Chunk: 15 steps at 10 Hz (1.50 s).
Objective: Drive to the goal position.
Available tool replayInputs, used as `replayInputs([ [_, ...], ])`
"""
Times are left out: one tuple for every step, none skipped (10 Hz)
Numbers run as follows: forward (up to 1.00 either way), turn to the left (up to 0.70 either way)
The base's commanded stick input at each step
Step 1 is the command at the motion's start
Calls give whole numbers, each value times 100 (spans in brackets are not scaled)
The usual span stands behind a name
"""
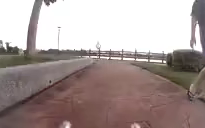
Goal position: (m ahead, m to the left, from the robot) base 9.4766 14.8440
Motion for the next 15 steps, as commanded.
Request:
replayInputs([
  [70, -4],
  [70, -19],
  [70, -24],
  [70, -14],
  [70, -4],
  [70, 0],
  [70, 0],
  [70, 0],
  [70, 0],
  [70, 0],
  [70, 0],
  [70, 0],
  [70, 0],
  [70, 0],
  [70, 0],
])
